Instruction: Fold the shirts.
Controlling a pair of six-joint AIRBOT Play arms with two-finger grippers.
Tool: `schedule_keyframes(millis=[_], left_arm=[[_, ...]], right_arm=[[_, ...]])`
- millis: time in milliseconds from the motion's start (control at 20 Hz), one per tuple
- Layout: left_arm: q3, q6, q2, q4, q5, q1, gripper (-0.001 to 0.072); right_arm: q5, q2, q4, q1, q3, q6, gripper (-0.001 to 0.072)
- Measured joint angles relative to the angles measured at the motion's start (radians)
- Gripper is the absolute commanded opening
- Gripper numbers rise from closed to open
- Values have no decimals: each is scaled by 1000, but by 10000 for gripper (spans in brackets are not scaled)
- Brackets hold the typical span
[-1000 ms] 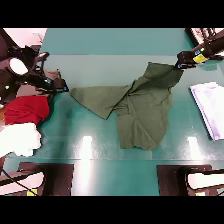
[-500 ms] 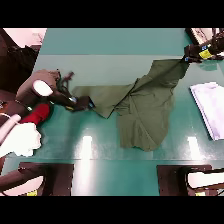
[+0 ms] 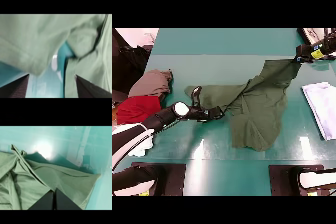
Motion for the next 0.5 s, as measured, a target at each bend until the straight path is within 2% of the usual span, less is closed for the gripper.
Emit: schedule_keyframes(millis=[200,250,350,400,450,500], left_arm=[[-3,-11,-17,-33,53,-13,669],[-3,-13,-22,-43,60,-14,638],[-4,-15,-32,-62,70,-16,434],[-4,-15,-36,-69,74,-16,354],[-4,-15,-37,-77,80,-17,357],[-2,-16,-40,-85,89,-17,263]], right_arm=[[8,0,0,0,0,0,14],[9,0,0,0,0,1,14],[10,0,0,0,0,1,14],[11,0,0,0,0,1,14],[12,0,0,0,0,1,14],[14,0,0,0,0,1,14]])
